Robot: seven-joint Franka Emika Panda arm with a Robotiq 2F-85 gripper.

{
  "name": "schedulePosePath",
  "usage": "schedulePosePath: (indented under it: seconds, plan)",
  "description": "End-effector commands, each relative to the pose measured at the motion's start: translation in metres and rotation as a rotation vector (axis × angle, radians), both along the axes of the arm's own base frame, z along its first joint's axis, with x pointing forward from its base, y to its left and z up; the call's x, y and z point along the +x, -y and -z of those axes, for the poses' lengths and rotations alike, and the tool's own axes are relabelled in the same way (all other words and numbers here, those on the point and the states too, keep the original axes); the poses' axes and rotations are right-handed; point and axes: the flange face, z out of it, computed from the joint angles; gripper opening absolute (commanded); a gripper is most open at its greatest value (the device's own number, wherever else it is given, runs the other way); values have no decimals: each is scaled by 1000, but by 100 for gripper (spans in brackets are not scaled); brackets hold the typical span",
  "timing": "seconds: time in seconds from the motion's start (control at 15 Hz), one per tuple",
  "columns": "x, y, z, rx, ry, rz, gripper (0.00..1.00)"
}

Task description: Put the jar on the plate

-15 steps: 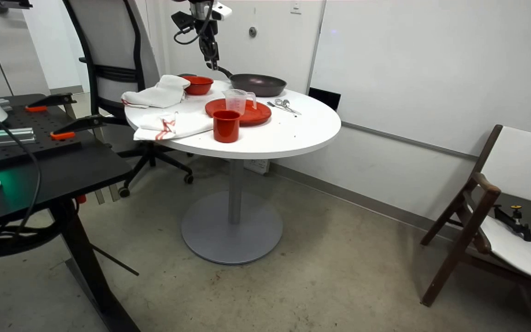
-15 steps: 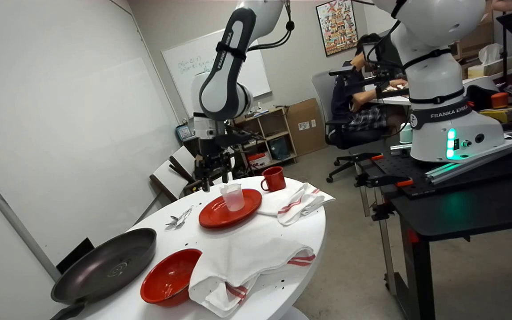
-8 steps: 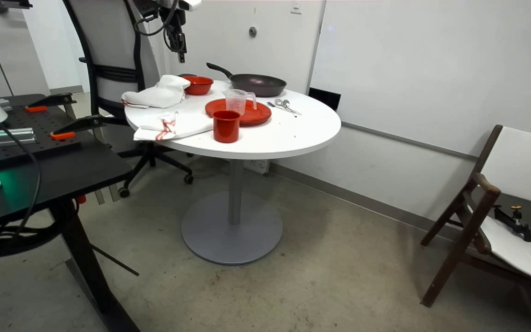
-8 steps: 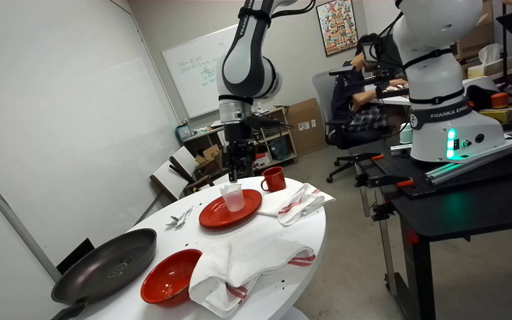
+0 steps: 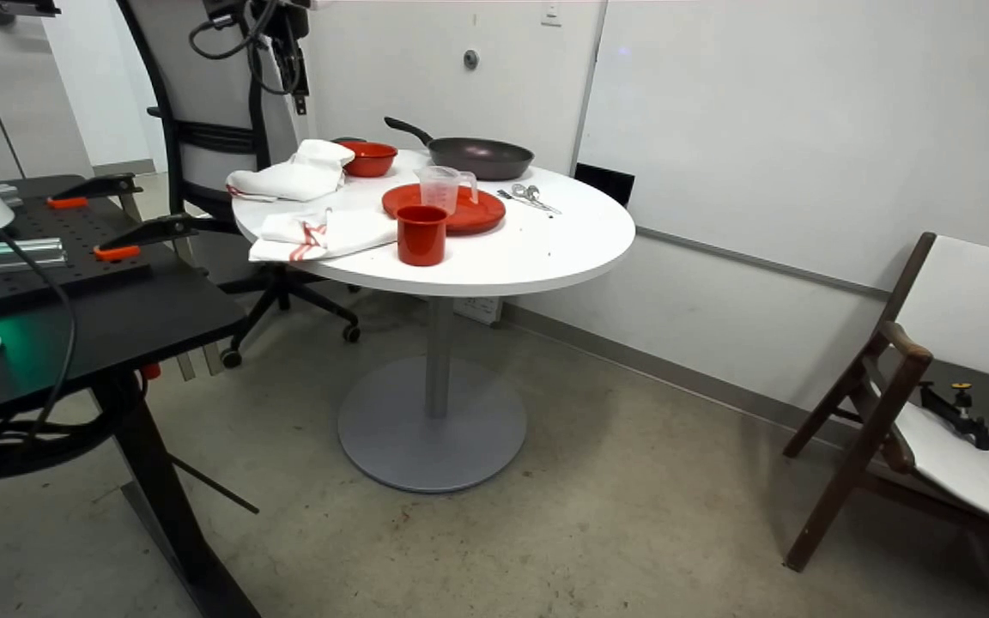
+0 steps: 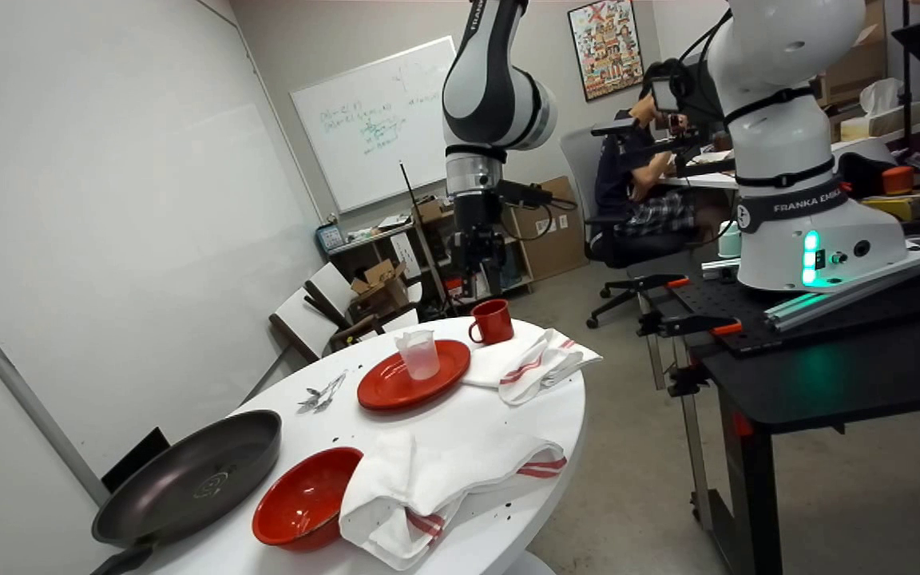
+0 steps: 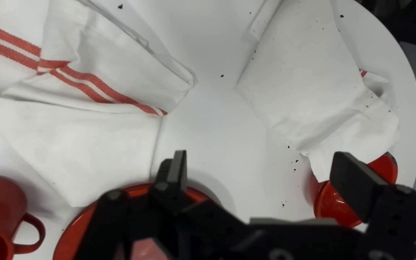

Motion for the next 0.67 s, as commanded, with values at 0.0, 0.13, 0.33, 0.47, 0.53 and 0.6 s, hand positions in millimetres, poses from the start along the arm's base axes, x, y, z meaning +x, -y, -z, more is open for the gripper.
schedulePosePath:
  seconds: [0.0,0.13,0.33,0.47,0.53,0.6]
  plan:
    - [-27,15,-8,-6,0,56,100]
    - [-31,22,-2,-5,-20,93,100]
    - [-22,27,17,33,-55,128,100]
    - [-16,31,34,34,-80,159,100]
    - [-14,33,42,29,-94,174,100]
    - [-11,37,53,23,-111,195,100]
